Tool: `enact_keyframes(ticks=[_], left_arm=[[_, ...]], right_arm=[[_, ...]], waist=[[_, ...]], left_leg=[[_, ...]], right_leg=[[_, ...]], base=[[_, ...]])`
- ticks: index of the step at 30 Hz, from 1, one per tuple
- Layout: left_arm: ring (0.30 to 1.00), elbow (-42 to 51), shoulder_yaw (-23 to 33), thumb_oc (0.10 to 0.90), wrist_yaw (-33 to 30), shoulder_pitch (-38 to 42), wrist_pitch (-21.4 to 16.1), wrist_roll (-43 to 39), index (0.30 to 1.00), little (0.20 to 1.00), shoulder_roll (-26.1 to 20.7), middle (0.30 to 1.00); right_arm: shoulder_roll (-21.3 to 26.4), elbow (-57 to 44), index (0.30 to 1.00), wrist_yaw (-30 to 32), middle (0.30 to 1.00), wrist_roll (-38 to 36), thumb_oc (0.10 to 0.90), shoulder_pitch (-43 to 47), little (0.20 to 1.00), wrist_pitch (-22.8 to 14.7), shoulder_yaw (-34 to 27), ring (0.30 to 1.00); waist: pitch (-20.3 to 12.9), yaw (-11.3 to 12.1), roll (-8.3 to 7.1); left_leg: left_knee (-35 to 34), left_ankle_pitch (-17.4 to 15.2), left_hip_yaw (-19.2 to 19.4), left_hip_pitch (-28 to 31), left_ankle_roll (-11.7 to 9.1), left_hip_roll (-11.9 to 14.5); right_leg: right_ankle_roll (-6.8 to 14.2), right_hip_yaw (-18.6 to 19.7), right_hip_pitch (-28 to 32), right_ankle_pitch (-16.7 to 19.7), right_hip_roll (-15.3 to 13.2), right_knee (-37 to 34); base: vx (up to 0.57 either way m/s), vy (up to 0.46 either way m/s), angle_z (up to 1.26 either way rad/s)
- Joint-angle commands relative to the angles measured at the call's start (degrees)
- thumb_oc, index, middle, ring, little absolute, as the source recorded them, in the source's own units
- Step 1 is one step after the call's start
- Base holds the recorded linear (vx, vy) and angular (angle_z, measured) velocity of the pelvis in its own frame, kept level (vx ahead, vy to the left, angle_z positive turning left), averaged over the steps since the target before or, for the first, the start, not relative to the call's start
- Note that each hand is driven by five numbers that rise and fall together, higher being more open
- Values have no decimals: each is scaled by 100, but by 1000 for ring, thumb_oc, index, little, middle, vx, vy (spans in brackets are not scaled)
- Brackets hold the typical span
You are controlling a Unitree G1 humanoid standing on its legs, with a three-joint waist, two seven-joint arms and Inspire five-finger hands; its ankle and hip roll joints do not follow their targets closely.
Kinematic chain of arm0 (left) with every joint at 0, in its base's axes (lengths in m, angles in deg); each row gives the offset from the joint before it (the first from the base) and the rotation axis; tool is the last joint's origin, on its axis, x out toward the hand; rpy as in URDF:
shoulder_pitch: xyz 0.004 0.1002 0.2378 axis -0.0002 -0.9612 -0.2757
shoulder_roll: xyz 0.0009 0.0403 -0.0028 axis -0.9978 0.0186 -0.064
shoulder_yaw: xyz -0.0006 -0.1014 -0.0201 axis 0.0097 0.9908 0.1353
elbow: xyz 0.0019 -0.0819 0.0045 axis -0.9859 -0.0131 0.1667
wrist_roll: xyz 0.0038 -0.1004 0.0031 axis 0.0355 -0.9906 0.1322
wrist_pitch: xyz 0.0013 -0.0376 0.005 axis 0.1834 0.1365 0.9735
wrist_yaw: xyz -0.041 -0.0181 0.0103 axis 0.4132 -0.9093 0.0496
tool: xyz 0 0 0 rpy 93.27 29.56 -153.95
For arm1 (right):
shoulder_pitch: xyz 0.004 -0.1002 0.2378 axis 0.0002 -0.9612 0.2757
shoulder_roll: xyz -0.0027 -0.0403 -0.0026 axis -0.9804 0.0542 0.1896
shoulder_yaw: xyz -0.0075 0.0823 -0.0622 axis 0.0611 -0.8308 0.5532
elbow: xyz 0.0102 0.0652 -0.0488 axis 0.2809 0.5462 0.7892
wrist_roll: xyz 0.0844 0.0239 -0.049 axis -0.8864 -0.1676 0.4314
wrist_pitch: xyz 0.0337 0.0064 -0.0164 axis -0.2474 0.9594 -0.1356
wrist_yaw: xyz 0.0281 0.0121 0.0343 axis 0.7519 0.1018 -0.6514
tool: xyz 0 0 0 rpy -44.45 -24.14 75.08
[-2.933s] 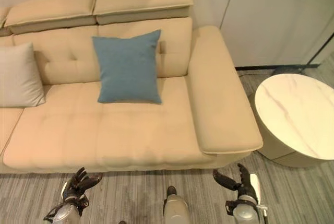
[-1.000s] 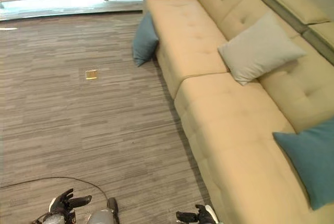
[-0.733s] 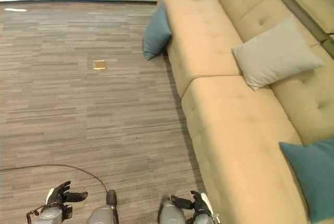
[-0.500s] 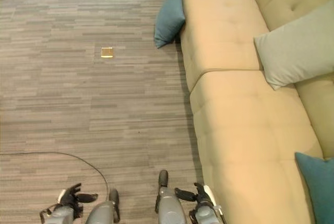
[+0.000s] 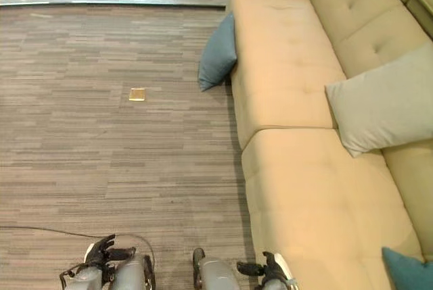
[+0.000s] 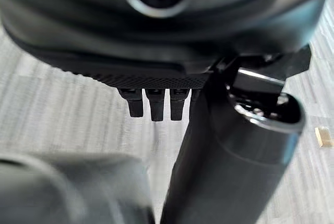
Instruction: Pick up all the scattered cushions and arrange them neatly on the sofa.
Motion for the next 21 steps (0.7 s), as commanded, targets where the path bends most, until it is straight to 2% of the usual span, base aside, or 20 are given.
enact_keyframes(ticks=[1, 3, 4, 5, 6, 7, 8, 9, 10, 11, 12, 13, 16, 17, 18, 19, 20, 21], left_arm=[[900, 91, -3, 800, -310, -272, -124, 0, 900, 900, -201, 900], [900, -137, 6, 800, -339, -277, -122, 129, 900, 900, -233, 900], [900, -169, -15, 800, -316, -254, -93, 185, 900, 900, -252, 900], [900, -156, -12, 800, -305, -218, -86, 219, 900, 900, -283, 900], [900, -156, -13, 800, -305, -216, -86, 219, 900, 900, -282, 900], [900, -182, -64, 800, -220, -154, -9, 475, 900, 900, -386, 900], [900, -182, -64, 800, -219, -152, -9, 475, 900, 900, -385, 900], [900, -177, -92, 800, -194, -124, 18, 541, 900, 900, -436, 900], [900, -105, -117, 800, -188, -128, 26, 614, 900, 900, -482, 900], [900, 25, -192, 800, -220, -124, 47, 713, 900, 900, -532, 900], [900, 25, -193, 800, -220, -123, 47, 713, 900, 900, -530, 900], [900, 121, -198, 800, -266, -114, 22, 693, 900, 900, -515, 900], [900, 109, -262, 800, -224, -69, 2, 721, 900, 900, -443, 900], [900, 108, -262, 800, -224, -69, 2, 721, 900, 900, -442, 900], [900, 81, -305, 800, -210, -20, 2, 731, 900, 900, -400, 900], [900, 90, -322, 800, -204, 6, 8, 730, 900, 900, -381, 900], [900, 91, -338, 800, -165, 75, -1, 723, 900, 900, -321, 900], [900, 114, -368, 800, -140, 95, -10, 725, 900, 900, -291, 900]], right_arm=[[255, -11, 900, 145, 900, 155, 800, -187, 900, -73, 242, 900], [159, 89, 900, 55, 900, 270, 800, -172, 900, -94, 342, 900], [107, 120, 900, 51, 900, 304, 800, -213, 900, -109, 317, 900], [79, 148, 900, 44, 900, 292, 800, -219, 900, -97, 296, 900], [80, 149, 900, 44, 900, 292, 800, -217, 900, -96, 295, 900], [13, 145, 900, -13, 900, 267, 800, -208, 900, -101, 236, 900], [14, 145, 900, -13, 900, 267, 800, -207, 900, -100, 234, 900], [-28, 118, 900, -47, 900, 227, 800, -219, 900, -101, 218, 900], [-46, 60, 900, -66, 900, 205, 800, -227, 900, -102, 225, 900], [-43, -152, 900, -49, 900, 210, 800, -245, 900, -129, 224, 900], [-40, -154, 900, -49, 900, 210, 800, -246, 900, -127, 223, 900], [-46, -330, 900, -39, 900, 187, 800, -270, 900, -146, 225, 900], [-7, -208, 900, -66, 900, 188, 800, -263, 900, -119, 193, 900], [-6, -208, 900, -66, 900, 188, 800, -262, 900, -119, 194, 900], [13, -175, 900, -70, 900, 162, 800, -256, 900, -105, 139, 900], [9, -162, 900, -88, 900, 142, 800, -269, 900, -80, 99, 900], [-1, -127, 900, -107, 900, 51, 800, -295, 900, -50, 1, 900], [3, -139, 900, -130, 900, 38, 800, -295, 900, -29, -40, 900]], waist=[[-19, 226, 89], [-158, 420, 36], [-230, 444, 56], [-243, 462, -14], [-257, 467, -1], [-286, 424, -145], [-299, 430, -133], [-278, 373, -166], [-240, 311, -157], [-178, 182, -62], [-196, 189, -47], [-123, 8, 48], [-87, -268, 118], [-80, -272, 120], [-64, -395, 110], [-78, -488, 92], [-52, -668, 115], [-37, -745, 127]], left_leg=[[-1007, 723, -406, -85, -109, 379], [-1435, 880, -686, -129, -255, 414], [-1405, 983, -640, -89, -274, 415], [-1125, 894, -651, -140, -247, 281], [-1134, 909, -654, -157, -249, 296], [-772, 550, -591, -95, -78, 93], [-789, 568, -591, -106, -80, 109], [-669, 354, -544, -20, 30, 47], [-575, 184, -484, 105, 132, 3], [-606, -53, -324, 470, 322, -48], [-633, -29, -322, 460, 318, -31], [-774, -248, -178, 874, 402, -137], [-922, -577, -57, 1376, 420, -360], [-920, -579, -60, 1382, 419, -359], [-983, -740, -49, 1608, 378, -449], [-1020, -856, -53, 1775, 344, -507], [-1072, -1075, -83, 2155, 224, -521], [-1108, -1128, -100, 2298, 168, -496]], right_leg=[[616, 29, 260, -190, 26, -311], [733, 270, 774, -567, -17, -306], [767, 240, 823, -554, -67, -251], [835, 296, 786, -522, -171, -27], [832, 300, 766, -505, -155, -33], [1053, 362, 562, -74, -331, 743], [1051, 369, 544, -55, -317, 733], [1162, 417, 331, 361, -376, 1325], [1187, 417, 132, 602, -374, 1800], [1263, 266, -438, 1026, -365, 2528], [1258, 268, -457, 1052, -347, 2509], [1183, 9, -956, 1026, -517, 2500], [1124, -334, -1381, 764, -699, 1433], [1124, -338, -1372, 763, -699, 1431], [1161, -433, -1509, 768, -799, 834], [1216, -459, -1616, 845, -896, 364], [1341, -577, -1800, 1042, -1102, -537], [1388, -632, -1945, 1116, -1247, -824]], base=[[452, 200, -66], [728, 384, -58], [711, 425, -77], [314, 207, -77], [434, 286, -79], [283, 178, -49], [418, 269, -34], [254, 196, -5], [450, 391, 10], [316, 299, 7], [443, 389, -18], [389, 281, -33], [464, 220, -46], [373, 72, 3], [381, 32, 4], [774, 22, 6], [730, -22, 24], [742, -34, 40]])
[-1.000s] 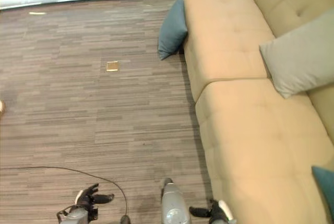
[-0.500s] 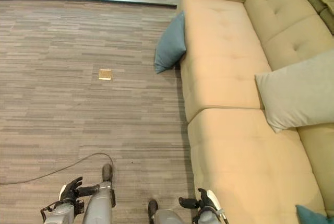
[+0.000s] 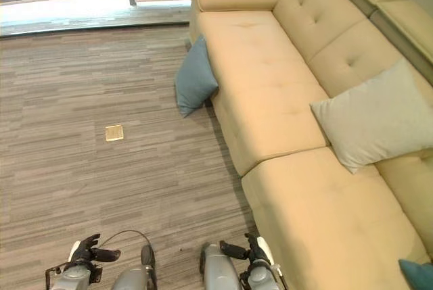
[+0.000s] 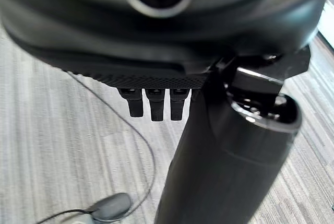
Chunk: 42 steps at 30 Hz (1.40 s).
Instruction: Pick up all the scattered cushions and arrange them neatly on the sofa.
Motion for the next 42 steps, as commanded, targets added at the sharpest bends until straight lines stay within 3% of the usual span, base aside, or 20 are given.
enact_keyframes(ticks=[1, 2, 3, 5, 6, 7, 8, 9, 10, 12, 16, 17, 18, 19, 20, 24, 31, 32, 36, 42], left_arm=[[900, 278, -177, 800, 66, 31, -226, 205, 900, 900, -80, 900], [900, 305, -222, 800, 82, 2, -228, 257, 900, 900, -45, 900], [900, 305, -223, 800, 81, 2, -228, 258, 900, 900, -43, 900], [900, 311, -290, 800, 139, -47, -208, 417, 900, 900, 57, 900], [900, 313, -289, 800, 139, -51, -207, 418, 900, 900, 62, 900], [900, 332, -329, 800, 157, -96, -209, 426, 900, 900, 98, 900], [900, 354, -335, 800, 218, -131, -177, 348, 900, 900, 150, 900], [900, 355, -333, 800, 218, -129, -176, 347, 900, 900, 147, 900], [900, 353, -355, 800, 247, -153, -153, 233, 900, 900, 170, 900], [900, 298, -366, 800, 223, -150, -133, 193, 900, 900, 179, 900], [900, 72, -379, 800, 246, -213, -138, 182, 900, 900, 254, 900], [900, -75, -380, 800, 256, -258, -165, 139, 900, 900, 300, 900], [900, -77, -379, 800, 256, -256, -166, 139, 900, 900, 296, 900], [900, -169, -403, 800, 240, -278, -193, 93, 900, 900, 355, 900], [900, -271, -448, 800, 236, -259, -161, 156, 900, 900, 374, 900], [900, -530, -464, 800, 325, -245, -162, 331, 900, 900, 410, 900], [900, -806, -382, 800, 362, -265, -153, 472, 900, 900, 337, 900], [900, -2423, -228, 800, 1002, -247, 136, 656, 900, 900, 248, 900], [900, -2396, -226, 800, 1084, -227, 117, 564, 900, 900, 317, 900], [900, -2233, -446, 800, 1066, -195, 87, 799, 900, 900, 379, 900]], right_arm=[[247, 302, 900, -1, 900, -3, 800, -426, 900, 287, 33, 900], [266, 309, 900, -15, 900, 25, 800, -473, 900, 309, 17, 900], [267, 308, 900, -15, 900, 25, 800, -473, 900, 309, 17, 900], [319, 297, 900, -55, 900, -125, 800, -618, 900, 288, -49, 900], [324, 299, 900, -55, 900, -127, 800, -620, 900, 286, -47, 900], [361, 313, 900, -58, 900, -162, 800, -601, 900, 266, -44, 900], [392, 338, 900, -48, 900, -228, 800, -499, 900, 254, 18, 900], [389, 341, 900, -47, 900, -228, 800, -494, 900, 253, 19, 900], [448, 277, 900, -22, 900, -285, 800, -410, 900, 242, 155, 900], [466, 256, 900, -21, 900, -245, 800, -336, 900, 247, 279, 900], [435, 277, 900, -58, 900, -170, 800, -221, 900, 209, 423, 900], [440, 320, 900, -87, 900, -48, 800, -188, 900, 191, 512, 900], [436, 321, 900, -87, 900, -48, 800, -186, 900, 191, 512, 900], [433, 370, 900, -98, 900, 96, 800, -170, 900, 179, 613, 900], [439, 432, 900, -112, 900, 142, 800, -191, 900, 201, 628, 900], [282, 543, 900, -238, 900, 103, 800, -291, 900, 162, 554, 900], [168, 575, 900, -361, 900, 149, 800, -305, 900, 103, 587, 900], [388, 2104, 900, -894, 900, -2278, 800, -194, 900, 89, -782, 900], [455, 1961, 900, -912, 900, -2860, 800, -178, 900, -12, -1147, 900], [412, 1861, 900, -896, 900, -2364, 800, -104, 900, 20, -790, 900]], waist=[[20, -355, 88], [18, -421, 176], [24, -419, 180], [-208, -501, 111], [-200, -502, 132], [-247, -524, 149], [-203, -396, 73], [-235, -431, 80], [-122, -225, -42], [-103, -106, -145], [-181, 97, -169], [-195, 264, -129], [-204, 258, -161], [-212, 395, -128], [-251, 404, -97], [-384, 408, -1], [-567, 395, 100], [-1248, 518, 577], [-1261, 419, 600], [-1273, 445, 608]], left_leg=[[444, -1419, -174, 872, -385, -69], [333, -1489, -216, 1114, -418, -31], [332, -1491, -215, 1122, -419, -26], [627, -1453, -517, 1329, -529, -153], [653, -1477, -519, 1327, -534, -130], [1174, -1246, -579, 1203, -619, -55], [3020, -418, -657, 603, -762, 131], [3079, -426, -698, 516, -767, 130], [4586, -277, -800, -176, -602, 158], [4868, -359, -775, -638, -434, 176], [3592, -545, -673, -707, -340, 331], [2183, -545, -872, -741, -406, 374], [2114, -492, -859, -720, -404, 342], [1188, -245, -1381, -744, -612, 305], [872, -114, -1432, -691, -702, 386], [433, -107, -1298, -423, -749, 331], [150, -227, -983, 5, -585, 85], [-1348, 318, -852, 760, -631, -57], [-1348, 251, -731, 863, -625, -58], [-1348, 218, -692, 924, -629, -50]], right_leg=[[289, -84, -246, 698, -379, -980], [348, -8, -316, 744, -331, -1001], [347, -10, -308, 744, -326, -1002], [297, 513, -25, 1019, -143, -880], [294, 502, -14, 1011, -124, -876], [202, 587, 78, 1044, 10, -801], [-98, 582, 336, 965, 248, -653], [-101, 552, 295, 975, 238, -652], [-411, 562, 597, 806, 462, -599], [-523, 611, 779, 678, 564, -571], [-478, 794, 1073, 446, 663, -587], [-398, 899, 1218, 330, 667, -569], [-397, 904, 1212, 341, 635, -579], [-358, 1071, 1411, 239, 687, -598], [-341, 1048, 1456, 159, 695, -566], [-274, 1064, 1586, -22, 587, -385], [-100, 1162, 1710, -9, 304, -448], [-40, 354, 2132, 292, 316, -1702], [-19, 372, 2187, 299, 283, -1702], [-18, 349, 2262, 273, 249, -1702]], base=[[540, -26, 47], [380, -11, 41], [365, -34, 63], [545, -93, 91], [502, -118, 72], [336, -219, 79], [323, -222, 74], [346, -323, 41], [203, -218, -25], [266, -161, -71], [257, 85, -36], [292, 231, -24], [349, 319, -41], [246, 196, -48], [308, 255, -61], [161, 193, -29], [102, 166, -22], [55, 61, 0], [46, 5, 6], [39, -15, -6]])
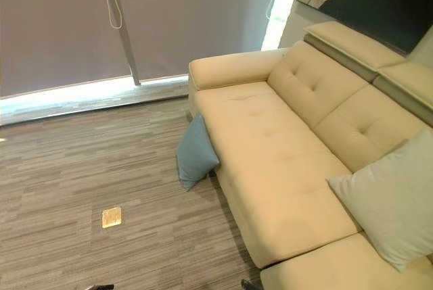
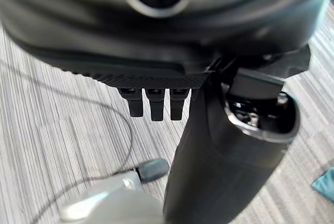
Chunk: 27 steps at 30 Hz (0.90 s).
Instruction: Pick up all the scattered cushions and arrange them neatly on the sofa.
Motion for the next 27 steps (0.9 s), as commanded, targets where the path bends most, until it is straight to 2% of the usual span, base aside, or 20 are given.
enact_keyframes(ticks=[1, 8, 11, 15, 17, 18, 19, 20, 21, 23, 27], left_arm=[[900, -444, -78, 800, 42, 149, 42, -34, 900, 900, 100, 900], [900, -480, 274, 800, -39, 73, 38, -495, 900, 900, -4, 900], [900, -561, 362, 800, 17, 56, 61, -663, 900, 900, -39, 900], [900, -609, 455, 800, -64, 52, 49, -669, 900, 900, -92, 900], [900, -602, 494, 800, -88, 65, 39, -736, 900, 900, -114, 900], [900, -593, 539, 800, -31, 65, 51, -847, 900, 900, -154, 900], [900, -593, 540, 800, -31, 66, 51, -847, 900, 900, -155, 900], [900, -533, 509, 800, -34, 139, 31, -959, 900, 900, -127, 900], [900, -496, 503, 800, -28, 174, 7, -1040, 900, 900, -93, 900], [900, -487, 493, 800, -13, 176, -15, -1062, 900, 900, -74, 900], [900, -492, 469, 800, -11, 89, 4, -1049, 900, 900, -44, 900]], right_arm=[[222, 70, 900, 2, 900, 68, 800, 305, 900, -122, -50, 900], [248, 49, 900, 62, 900, -15, 800, 310, 900, -131, -110, 900], [238, 30, 900, 49, 900, -63, 800, 347, 900, -122, -33, 900], [257, 40, 900, 77, 900, 124, 800, 386, 900, -136, 75, 900], [258, 58, 900, 110, 900, 187, 800, 402, 900, -145, 104, 900], [224, 57, 900, 90, 900, 255, 800, 370, 900, -138, 188, 900], [223, 58, 900, 90, 900, 255, 800, 372, 900, -139, 188, 900], [256, -14, 900, 91, 900, 349, 800, 461, 900, -139, 344, 900], [272, -89, 900, 98, 900, 368, 800, 538, 900, -159, 417, 900], [297, -156, 900, 103, 900, 392, 800, 568, 900, -175, 461, 900], [351, -441, 900, 110, 900, 526, 800, 663, 900, -231, 647, 900]], waist=[[51, 153, 112], [157, 210, 96], [339, 274, 70], [498, 393, -17], [543, 422, -57], [662, 507, -128], [659, 501, -129], [822, 618, -218], [866, 647, -237], [862, 660, -244], [809, 686, -218]], left_leg=[[16, -631, 37, 66, 52, -128], [16, -560, -94, -30, 29, -97], [16, -480, -210, -103, 41, -22], [101, -457, -372, -216, 3, 89], [235, -492, -414, -306, -22, 136], [739, -618, -518, -569, -39, 141], [760, -628, -525, -586, -38, 139], [1265, -660, -595, -952, -69, 19], [1459, -697, -690, -1141, -72, -43], [1506, -732, -752, -1241, -77, -76], [1298, -782, -737, -1152, -47, 53]], right_leg=[[192, -686, -412, -253, -71, 21], [146, -691, -460, -309, -37, 116], [31, -690, -801, -503, 48, 705], [-54, -952, -956, -695, 119, 1037], [-74, -1008, -968, -747, 145, 1084], [-136, -1055, -940, -839, 179, 1141], [-136, -1061, -946, -841, 177, 1144], [-201, -1135, -1001, -814, 130, 1166], [-219, -1175, -1087, -803, 112, 1184], [-231, -1216, -1129, -808, 113, 1159], [-262, -1185, -1161, -793, 241, 1057]], base=[[0, 0, 0], [3, -32, 3], [-40, -70, 16], [37, -86, 25], [53, -108, 32], [51, -87, 25], [17, -156, 34], [-45, -76, 27], [-45, -88, 30], [27, -28, 34], [55, -16, 17]])
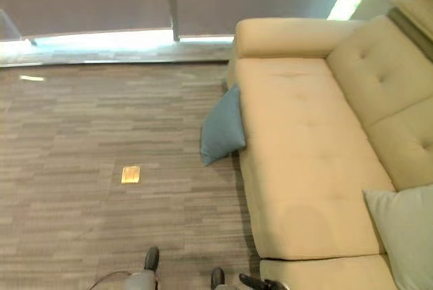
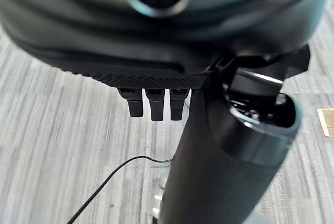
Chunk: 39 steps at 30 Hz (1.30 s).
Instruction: Pick up all the scattered cushions and arrange them neatly on the sofa.
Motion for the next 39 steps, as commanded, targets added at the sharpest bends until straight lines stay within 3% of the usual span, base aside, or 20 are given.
enact_keyframes(ticks=[1, 4, 8, 9, 12, 15, 16, 18, 19, 21, 22, 26, 27, 28, 30, 32, 33, 34, 36, 39], left_arm=[[900, -218, -19, 800, -6, 93, -9, -36, 900, 900, -77, 900], [900, 51, -80, 800, -81, 373, -67, -198, 900, 900, 52, 900], [900, 191, -238, 800, -52, 504, -123, -124, 900, 900, -11, 900], [900, 194, -233, 800, -24, 435, -125, -17, 900, 900, -72, 900], [900, -51, -150, 800, -44, 219, -26, 327, 900, 900, -194, 900], [900, -291, -204, 800, -92, 248, 29, 741, 900, 900, -401, 900], [900, -317, -297, 800, 30, 258, 86, 996, 900, 900, -494, 900], [900, -299, -323, 800, 37, 277, 86, 1067, 900, 900, -537, 900], [900, -215, -407, 800, -33, 379, 85, 1039, 900, 900, -557, 900], [900, -178, -416, 800, -3, 396, 83, 1049, 900, 900, -583, 900], [900, -67, -432, 800, -52, 541, 52, 974, 900, 900, -664, 900], [900, 248, -520, 800, -153, 949, -11, 838, 900, 900, -621, 900], [900, 388, -581, 800, -234, 1089, -83, 849, 900, 900, -604, 900], [900, 389, -580, 800, -234, 1087, -83, 849, 900, 900, -599, 900], [900, 372, -570, 800, -279, 1063, -82, 843, 900, 900, -512, 900], [900, 339, -685, 800, -249, 922, -94, 1118, 900, 900, -473, 900], [900, 384, -700, 800, -257, 858, -113, 1200, 900, 900, -443, 900], [900, 419, -754, 800, -264, 827, -94, 1246, 900, 900, -426, 900], [900, 546, -877, 800, -377, 837, -65, 1311, 900, 900, -447, 900], [900, 581, -934, 800, -437, 800, -97, 1235, 900, 900, -429, 900]], right_arm=[[106, -393, 900, 100, 900, 146, 800, 91, 900, -129, 127, 900], [13, -350, 900, 244, 900, 525, 800, 86, 900, -75, 234, 900], [128, -181, 900, 267, 900, 797, 800, 299, 900, -54, 514, 900], [177, -181, 900, 192, 900, 838, 800, 306, 900, 3, 487, 900], [102, -61, 900, 112, 900, 1037, 800, 216, 900, 54, 526, 900], [-83, 0, 900, 193, 900, 1451, 800, 185, 900, 59, 679, 900], [-154, -70, 900, 138, 900, 1287, 800, 286, 900, 54, 626, 900], [-164, -172, 900, 117, 900, 1197, 800, 386, 900, 22, 628, 900], [-361, -365, 900, 161, 900, 1084, 800, 438, 900, -40, 650, 900], [-382, -449, 900, 140, 900, 1085, 800, 448, 900, -81, 695, 900], [-424, -549, 900, 107, 900, 1100, 800, 445, 900, -95, 744, 900], [-383, -705, 900, 77, 900, 1152, 800, 332, 900, -111, 823, 900], [-362, -709, 900, 134, 900, 1189, 800, 245, 900, -56, 838, 900], [-357, -710, 900, 135, 900, 1189, 800, 242, 900, -55, 839, 900], [-339, -584, 900, 140, 900, 1306, 800, 76, 900, 78, 775, 900], [-318, -527, 900, 129, 900, 1246, 800, -118, 900, 89, 671, 900], [-301, -512, 900, 136, 900, 1256, 800, -126, 900, 86, 689, 900], [-280, -497, 900, 176, 900, 1280, 800, -144, 900, 93, 712, 900], [-182, -523, 900, 339, 900, 1170, 800, 37, 900, 85, 735, 900], [-115, -596, 900, 487, 900, 1013, 800, 197, 900, -30, 726, 900]], waist=[[35, 115, -270], [396, 49, -325], [463, 193, -282], [427, 415, -329], [354, 653, -412], [261, 725, -632], [270, 648, -747], [260, 585, -735], [344, 378, -645], [368, 278, -536], [456, 37, -419], [550, -384, -388], [527, -600, -465], [547, -600, -441], [483, -811, -371], [359, -888, -381], [326, -898, -368], [367, -843, -439], [556, -655, -578], [631, -393, -679]], left_leg=[[705, -895, 17, 29, 248, -212], [2014, -632, 588, -958, 142, -195], [1772, -656, 1305, -1559, 261, 13], [1133, -338, 1558, -1876, 257, 64], [674, -211, 1545, -1686, 225, 155], [1137, -333, 1333, -1803, 511, -108], [1324, -681, 1325, -1603, 726, -326], [1362, -785, 1312, -1514, 803, -367], [1338, -993, 1303, -1174, 982, -414], [1206, -1038, 1267, -927, 1030, -396], [966, -1202, 1159, -358, 1038, -469], [816, -1641, 927, 326, 1003, -733], [700, -1895, 784, 712, 899, -864], [701, -1915, 778, 743, 895, -838], [633, -2242, 676, 1355, 710, -736], [1254, -2231, 509, 1379, 593, -740], [1991, -1920, 572, 1233, 515, -703], [3298, -1423, 592, 807, 405, -707], [5221, -1031, 596, -181, 430, -732], [5261, -1350, 578, -1187, 712, -564]], right_leg=[[31, -250, -581, -497, -186, 609], [-64, -402, -573, -588, -324, 423], [-19, -749, -269, -713, -331, 95], [28, -845, 26, -849, -258, -17], [145, -813, 280, -1099, -251, 96], [334, -784, 353, -1042, -500, 893], [541, -609, 86, -589, -655, 1880], [546, -464, -145, -325, -639, 2377], [581, -189, -712, 121, -518, 3375], [576, -132, -1086, 184, -382, 3768], [496, -226, -1646, -35, -314, 3805], [351, -215, -2253, -133, -286, 2716], [438, -22, -2520, 56, -393, 1617], [435, -39, -2478, 52, -371, 1600], [592, -351, -2809, 371, -761, 728], [535, -48, -2455, 445, -590, 728], [412, 145, -2307, 431, -425, 827], [235, 221, -2140, 418, -320, 922], [-114, 237, -1819, 199, -129, 1008], [-193, 346, -1316, -125, -19, 995]], base=[[-48, 37, -6], [-21, 21, 4], [207, 44, 61], [281, 113, 59], [493, 199, 13], [429, 208, -23], [403, 250, -5], [374, 271, 14], [209, 193, 19], [437, 245, -9], [513, 208, -8], [641, 62, 31], [407, -90, 56], [880, -166, 88], [757, -112, 91], [534, -114, 36], [457, -154, 47], [350, -189, 73], [260, -198, 51], [332, -32, -51]])
